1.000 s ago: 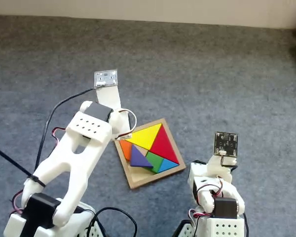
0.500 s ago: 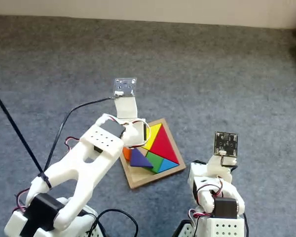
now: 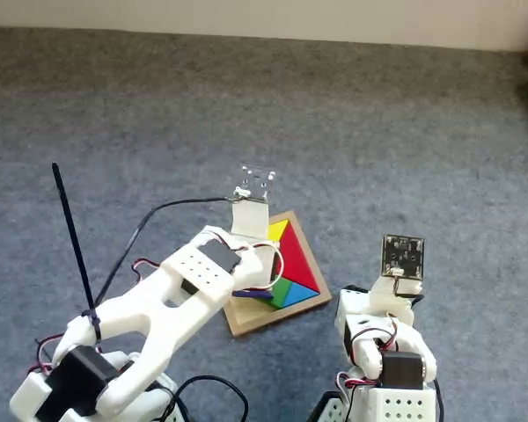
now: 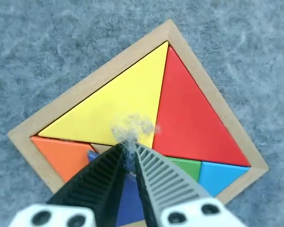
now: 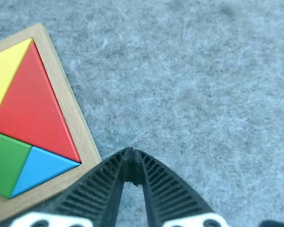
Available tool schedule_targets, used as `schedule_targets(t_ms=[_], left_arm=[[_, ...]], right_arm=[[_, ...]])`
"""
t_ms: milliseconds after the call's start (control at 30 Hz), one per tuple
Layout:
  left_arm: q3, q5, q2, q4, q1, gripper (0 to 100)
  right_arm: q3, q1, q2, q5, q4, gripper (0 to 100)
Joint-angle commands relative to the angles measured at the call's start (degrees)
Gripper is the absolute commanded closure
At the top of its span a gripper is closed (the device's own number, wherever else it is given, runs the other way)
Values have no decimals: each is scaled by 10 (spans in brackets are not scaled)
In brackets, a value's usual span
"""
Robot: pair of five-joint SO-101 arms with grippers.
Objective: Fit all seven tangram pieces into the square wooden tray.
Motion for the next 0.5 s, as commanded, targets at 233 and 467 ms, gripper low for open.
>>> schedule_targets(t_ms=[233, 467], left_arm=[[10, -7, -18, 12, 10, 993], [7, -7, -22, 79, 12, 993]], right_arm=[[80, 7, -7, -5, 4, 993], [80, 7, -7, -5, 4, 993]])
